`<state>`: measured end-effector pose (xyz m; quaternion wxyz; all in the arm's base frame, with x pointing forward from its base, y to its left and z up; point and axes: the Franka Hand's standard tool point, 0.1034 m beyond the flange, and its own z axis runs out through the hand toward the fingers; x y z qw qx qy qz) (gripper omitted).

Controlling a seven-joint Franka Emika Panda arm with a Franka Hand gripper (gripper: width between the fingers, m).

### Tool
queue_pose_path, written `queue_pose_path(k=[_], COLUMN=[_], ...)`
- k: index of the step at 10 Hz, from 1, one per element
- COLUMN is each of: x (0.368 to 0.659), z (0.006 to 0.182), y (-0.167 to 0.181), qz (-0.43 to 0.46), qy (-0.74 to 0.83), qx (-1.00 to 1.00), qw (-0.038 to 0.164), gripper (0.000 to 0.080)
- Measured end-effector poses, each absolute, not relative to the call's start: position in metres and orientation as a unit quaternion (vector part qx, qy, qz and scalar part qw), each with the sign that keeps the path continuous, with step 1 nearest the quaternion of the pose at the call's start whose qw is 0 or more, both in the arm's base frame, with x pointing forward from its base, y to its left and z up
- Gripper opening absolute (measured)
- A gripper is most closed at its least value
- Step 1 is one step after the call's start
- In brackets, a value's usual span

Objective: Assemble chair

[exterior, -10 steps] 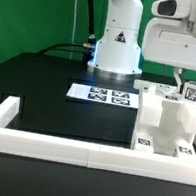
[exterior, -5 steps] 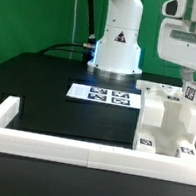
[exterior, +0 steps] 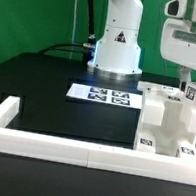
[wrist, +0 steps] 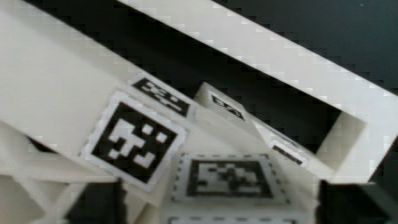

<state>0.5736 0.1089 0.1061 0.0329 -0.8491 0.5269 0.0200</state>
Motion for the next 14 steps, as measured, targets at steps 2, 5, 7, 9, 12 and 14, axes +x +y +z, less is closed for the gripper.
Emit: queue_pose_path(k=[2, 5, 7, 9, 12, 14], x=[0.5724, 0.5727, 0.5728, 0.5727, 0.5730, 0.5730], z=[0.1063, 0.1063, 0.1063, 0.1063, 0.1062, 0.1061], y=[0.1101, 0.1100, 0.1097, 0.1089, 0.1063, 0.1050], qz=[0.021, 0.016, 0.012, 0.008, 0.005, 0.003], qy=[0.475, 0.341, 0.248, 0.163, 0.061, -0.004], qx=[-0.879, -0.939, -0.968, -0.986, -0.998, -1.000], qw=[0.032, 0.034, 0.035, 0.029, 0.026, 0.026], gripper=[0.0634, 0.0649, 0.0649, 0.0649, 0.0649, 0.0649])
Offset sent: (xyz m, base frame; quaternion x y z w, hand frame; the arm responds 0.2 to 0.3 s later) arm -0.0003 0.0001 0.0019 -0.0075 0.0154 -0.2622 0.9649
